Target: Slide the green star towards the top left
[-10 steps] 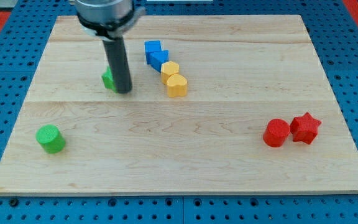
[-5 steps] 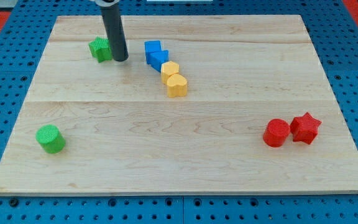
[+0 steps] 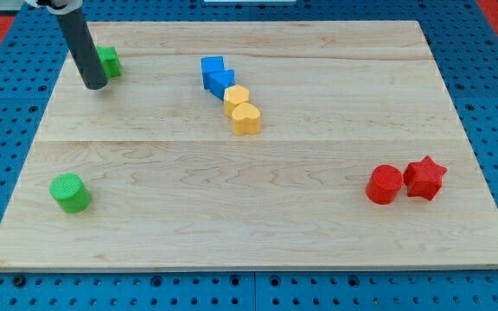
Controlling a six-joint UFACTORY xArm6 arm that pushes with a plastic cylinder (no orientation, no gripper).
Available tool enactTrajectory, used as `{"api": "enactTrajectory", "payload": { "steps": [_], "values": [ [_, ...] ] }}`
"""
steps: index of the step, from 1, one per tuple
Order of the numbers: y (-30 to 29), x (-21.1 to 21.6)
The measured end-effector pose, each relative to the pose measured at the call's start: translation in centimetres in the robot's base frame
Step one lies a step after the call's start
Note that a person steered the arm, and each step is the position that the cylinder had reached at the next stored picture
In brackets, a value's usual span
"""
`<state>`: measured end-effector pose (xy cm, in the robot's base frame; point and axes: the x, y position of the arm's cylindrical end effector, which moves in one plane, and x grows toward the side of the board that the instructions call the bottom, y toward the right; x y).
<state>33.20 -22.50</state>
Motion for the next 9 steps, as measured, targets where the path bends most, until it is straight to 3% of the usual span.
{"api": "enactTrajectory", "payload": {
  "steps": [2,4,7,9],
  "values": [
    [1.2,-2.4],
    [-1.3,0.1],
    [0.4,-5.2],
    [0.6,-5.3]
  ]
}}
